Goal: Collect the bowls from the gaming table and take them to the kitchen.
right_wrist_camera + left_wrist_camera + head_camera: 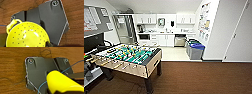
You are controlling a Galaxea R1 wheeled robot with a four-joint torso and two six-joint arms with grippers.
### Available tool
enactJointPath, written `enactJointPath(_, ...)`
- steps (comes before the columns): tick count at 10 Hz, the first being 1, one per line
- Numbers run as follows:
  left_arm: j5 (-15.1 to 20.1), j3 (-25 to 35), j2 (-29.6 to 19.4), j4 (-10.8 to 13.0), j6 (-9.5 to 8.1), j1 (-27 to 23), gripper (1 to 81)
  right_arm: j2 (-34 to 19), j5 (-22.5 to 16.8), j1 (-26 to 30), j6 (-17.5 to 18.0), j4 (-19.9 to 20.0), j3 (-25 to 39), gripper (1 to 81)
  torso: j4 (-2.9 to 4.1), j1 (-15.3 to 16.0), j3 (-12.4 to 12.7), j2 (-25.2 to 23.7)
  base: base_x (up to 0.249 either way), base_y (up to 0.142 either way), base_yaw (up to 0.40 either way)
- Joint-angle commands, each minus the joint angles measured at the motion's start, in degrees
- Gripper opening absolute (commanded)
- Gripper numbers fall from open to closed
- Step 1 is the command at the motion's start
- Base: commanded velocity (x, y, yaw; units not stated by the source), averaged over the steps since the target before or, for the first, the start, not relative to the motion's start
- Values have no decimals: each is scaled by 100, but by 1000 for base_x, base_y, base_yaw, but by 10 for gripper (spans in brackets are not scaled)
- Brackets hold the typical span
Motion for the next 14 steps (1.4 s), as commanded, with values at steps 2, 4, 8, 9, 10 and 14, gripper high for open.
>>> enactJointPath(2,172,-31,-141,46,-24,-168,10,-4,-282,190,-25,-55,40,10,0,1,0,0,148,0,0)
enactJointPath(4,172,-48,-132,46,-24,-168,10,-4,-291,190,-25,-55,40,10,0,1,0,0,148,0,0)
enactJointPath(8,198,-49,-79,46,-24,-168,10,5,-282,190,-25,-55,40,10,0,1,0,0,148,0,0)
enactJointPath(9,189,-49,-79,46,-24,-168,10,14,-282,198,-25,-55,40,10,0,1,0,0,147,0,0)
enactJointPath(10,189,-49,-71,46,-24,-168,10,32,-282,198,-25,-55,40,10,0,1,0,0,147,0,0)
enactJointPath(14,216,-49,-35,46,-24,-168,10,40,-282,190,-25,-99,40,10,0,1,0,0,147,-18,0)
